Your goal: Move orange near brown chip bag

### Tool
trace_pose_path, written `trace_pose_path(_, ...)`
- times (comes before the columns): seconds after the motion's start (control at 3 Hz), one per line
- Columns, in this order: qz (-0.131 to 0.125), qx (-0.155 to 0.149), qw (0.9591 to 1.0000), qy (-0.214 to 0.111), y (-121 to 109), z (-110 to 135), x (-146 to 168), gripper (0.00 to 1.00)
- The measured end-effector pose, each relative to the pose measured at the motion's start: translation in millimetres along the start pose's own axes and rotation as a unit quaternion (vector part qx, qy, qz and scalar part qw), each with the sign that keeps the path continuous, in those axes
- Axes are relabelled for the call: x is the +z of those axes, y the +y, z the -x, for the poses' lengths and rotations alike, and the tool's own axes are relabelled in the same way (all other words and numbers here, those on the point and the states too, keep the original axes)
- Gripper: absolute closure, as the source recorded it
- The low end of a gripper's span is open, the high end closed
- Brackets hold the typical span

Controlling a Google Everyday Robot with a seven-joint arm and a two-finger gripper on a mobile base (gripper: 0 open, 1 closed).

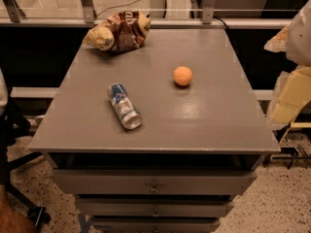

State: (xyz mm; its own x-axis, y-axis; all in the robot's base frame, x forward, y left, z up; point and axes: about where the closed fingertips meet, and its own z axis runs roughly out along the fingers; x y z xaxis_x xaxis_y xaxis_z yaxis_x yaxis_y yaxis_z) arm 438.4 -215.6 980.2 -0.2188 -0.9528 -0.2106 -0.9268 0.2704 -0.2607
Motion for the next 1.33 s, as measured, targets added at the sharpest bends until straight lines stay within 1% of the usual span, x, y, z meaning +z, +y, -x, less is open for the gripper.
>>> trace_pose_path(0.33,0.0,0.0,1.0,0.0,0,0,0,0.0)
trace_pose_path(0.67,-0.004,-0.001,0.9997,-0.025,-15,-5,10,0.0)
trace_pose_path(1.0,-0.014,0.015,0.9972,-0.072,-44,-22,34,0.0)
trace_pose_path(1.33,-0.036,0.039,0.9884,-0.143,-85,-32,69,0.0)
